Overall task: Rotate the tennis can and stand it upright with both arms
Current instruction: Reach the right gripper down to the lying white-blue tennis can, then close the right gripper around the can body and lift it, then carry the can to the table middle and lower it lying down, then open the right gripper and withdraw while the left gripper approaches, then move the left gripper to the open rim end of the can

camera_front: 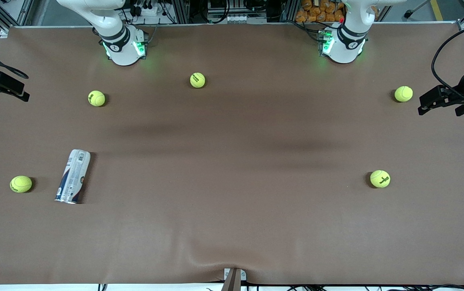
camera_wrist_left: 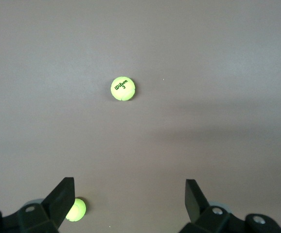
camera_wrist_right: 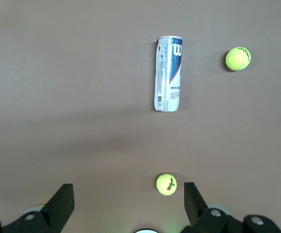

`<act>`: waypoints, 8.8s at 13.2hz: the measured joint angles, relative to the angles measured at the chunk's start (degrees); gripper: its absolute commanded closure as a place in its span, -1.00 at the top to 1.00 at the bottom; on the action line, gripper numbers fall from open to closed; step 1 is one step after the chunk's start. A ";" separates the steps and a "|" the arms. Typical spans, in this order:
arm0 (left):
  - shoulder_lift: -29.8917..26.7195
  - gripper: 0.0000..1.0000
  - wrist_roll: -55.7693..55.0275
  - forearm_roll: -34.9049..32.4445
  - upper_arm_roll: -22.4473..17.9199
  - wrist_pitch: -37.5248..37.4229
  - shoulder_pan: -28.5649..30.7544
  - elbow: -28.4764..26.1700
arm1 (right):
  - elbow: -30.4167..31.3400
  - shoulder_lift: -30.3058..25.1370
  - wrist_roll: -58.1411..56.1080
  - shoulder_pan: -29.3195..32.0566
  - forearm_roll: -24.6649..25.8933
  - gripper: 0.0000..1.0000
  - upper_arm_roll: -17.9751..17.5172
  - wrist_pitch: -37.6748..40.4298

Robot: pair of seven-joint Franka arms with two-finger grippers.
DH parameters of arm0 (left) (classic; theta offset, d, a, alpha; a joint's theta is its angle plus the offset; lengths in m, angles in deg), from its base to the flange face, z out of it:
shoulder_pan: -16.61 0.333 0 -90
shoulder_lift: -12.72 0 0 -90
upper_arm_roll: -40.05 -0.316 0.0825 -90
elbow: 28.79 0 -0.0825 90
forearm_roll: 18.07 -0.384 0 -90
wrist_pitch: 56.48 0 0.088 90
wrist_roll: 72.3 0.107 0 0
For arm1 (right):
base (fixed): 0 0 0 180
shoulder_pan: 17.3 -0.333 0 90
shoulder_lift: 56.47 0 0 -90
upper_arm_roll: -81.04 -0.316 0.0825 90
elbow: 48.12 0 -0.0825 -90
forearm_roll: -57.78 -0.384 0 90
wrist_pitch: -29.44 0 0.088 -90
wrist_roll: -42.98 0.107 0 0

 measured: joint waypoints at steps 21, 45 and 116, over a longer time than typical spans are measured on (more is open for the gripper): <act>0.63 1.00 0.00 0.00 -0.02 -0.01 0.08 0.05 | 1.58 30.50 -11.09 7.32 0.41 1.00 0.72 -24.74; 0.72 1.00 0.00 0.00 0.28 -0.29 -0.08 -0.03 | 4.84 42.12 -21.29 8.39 -1.92 0.54 -0.39 -36.98; 40.63 1.00 23.69 72.38 0.74 16.32 -9.67 -0.09 | -2.74 1.86 -5.76 1.22 2.68 1.00 -4.71 3.16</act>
